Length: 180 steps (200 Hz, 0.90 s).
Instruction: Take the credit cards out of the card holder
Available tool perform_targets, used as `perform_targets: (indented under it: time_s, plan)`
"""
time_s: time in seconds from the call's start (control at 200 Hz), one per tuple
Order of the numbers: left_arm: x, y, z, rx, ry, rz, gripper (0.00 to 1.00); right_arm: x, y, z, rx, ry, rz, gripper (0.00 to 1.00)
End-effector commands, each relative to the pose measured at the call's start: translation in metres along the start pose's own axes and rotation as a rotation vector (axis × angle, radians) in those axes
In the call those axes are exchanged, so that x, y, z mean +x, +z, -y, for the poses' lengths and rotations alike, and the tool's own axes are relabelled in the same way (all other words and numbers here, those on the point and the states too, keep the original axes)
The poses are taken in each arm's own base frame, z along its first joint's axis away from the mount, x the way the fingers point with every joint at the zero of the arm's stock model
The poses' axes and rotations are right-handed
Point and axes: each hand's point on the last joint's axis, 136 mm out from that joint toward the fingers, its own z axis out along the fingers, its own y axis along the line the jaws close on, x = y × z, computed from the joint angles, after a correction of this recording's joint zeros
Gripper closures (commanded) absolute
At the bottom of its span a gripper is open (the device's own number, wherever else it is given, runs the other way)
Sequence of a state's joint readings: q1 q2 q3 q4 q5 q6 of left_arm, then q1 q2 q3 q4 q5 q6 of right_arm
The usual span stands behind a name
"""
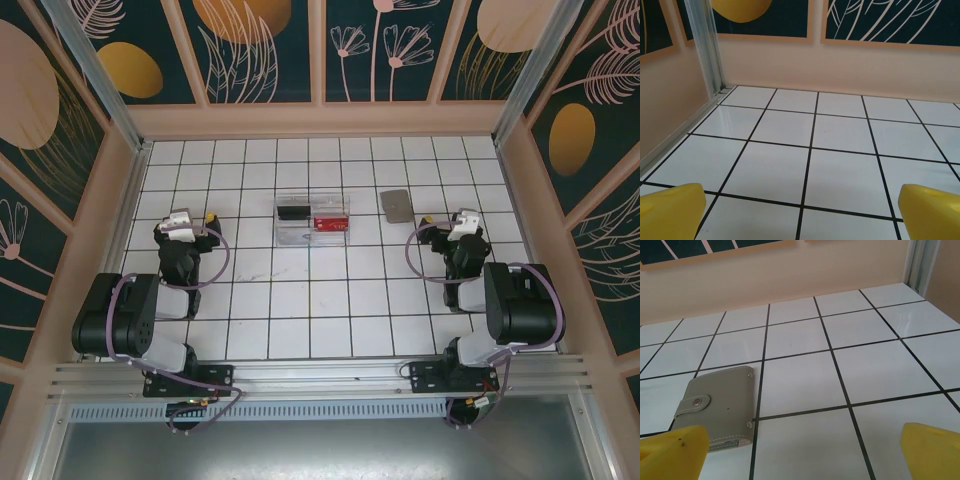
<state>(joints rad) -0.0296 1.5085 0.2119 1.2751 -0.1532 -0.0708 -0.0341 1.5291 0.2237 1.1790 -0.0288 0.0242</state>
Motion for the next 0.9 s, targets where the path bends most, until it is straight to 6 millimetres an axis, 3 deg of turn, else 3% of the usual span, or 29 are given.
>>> perform_targets:
  time_s: [0.0,0.751,0.896]
  plan:
    - [-0.006,0.004,0.001,0.011,0.007,0.017,0.01,-0.017,0.004,-0.003,-0.024,-0.013,0.058,0.01]
    - [-0.005,0.004,0.0,0.008,0.003,0.013,0.01,-0.016,0.004,-0.003,-0.023,-0.011,0.057,0.01]
    - [-0.016,0.011,0.007,0.032,0.022,-0.02,0.01,-0.018,0.003,-0.001,-0.001,-0.009,0.064,0.01]
